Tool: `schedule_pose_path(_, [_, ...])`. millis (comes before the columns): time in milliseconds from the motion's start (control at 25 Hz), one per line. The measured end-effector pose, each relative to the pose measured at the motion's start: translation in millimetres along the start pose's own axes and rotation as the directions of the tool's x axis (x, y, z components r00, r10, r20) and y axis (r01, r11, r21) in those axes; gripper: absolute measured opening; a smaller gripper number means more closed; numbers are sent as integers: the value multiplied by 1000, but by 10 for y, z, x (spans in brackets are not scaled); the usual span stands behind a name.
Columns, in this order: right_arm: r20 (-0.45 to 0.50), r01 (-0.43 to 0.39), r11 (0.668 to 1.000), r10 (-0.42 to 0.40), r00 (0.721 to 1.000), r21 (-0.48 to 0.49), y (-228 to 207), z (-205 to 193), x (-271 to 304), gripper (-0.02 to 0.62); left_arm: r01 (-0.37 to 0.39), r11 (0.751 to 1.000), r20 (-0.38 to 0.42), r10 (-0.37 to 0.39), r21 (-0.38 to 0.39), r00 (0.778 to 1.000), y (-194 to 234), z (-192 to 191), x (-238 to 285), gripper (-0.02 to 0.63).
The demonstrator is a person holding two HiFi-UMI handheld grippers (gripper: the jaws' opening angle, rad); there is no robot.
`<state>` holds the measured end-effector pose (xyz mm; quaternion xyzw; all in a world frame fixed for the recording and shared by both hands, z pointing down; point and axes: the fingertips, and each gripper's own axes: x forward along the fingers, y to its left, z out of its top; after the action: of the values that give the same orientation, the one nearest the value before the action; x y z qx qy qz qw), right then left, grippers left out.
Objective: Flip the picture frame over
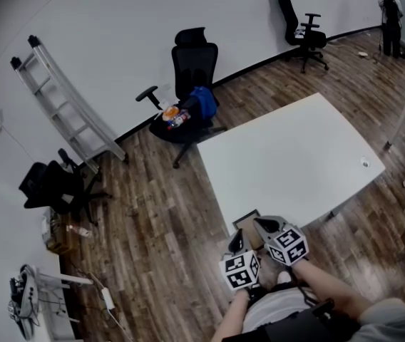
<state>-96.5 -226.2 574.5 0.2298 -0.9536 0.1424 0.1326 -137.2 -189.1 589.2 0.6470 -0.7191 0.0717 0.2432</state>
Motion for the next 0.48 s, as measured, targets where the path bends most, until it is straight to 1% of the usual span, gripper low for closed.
schedule_pose_path(480, [-23,-13,1000,13,1000,-1,17,-63,77,8,2,1000,-17,-2,0,1000,27,-16,41,3])
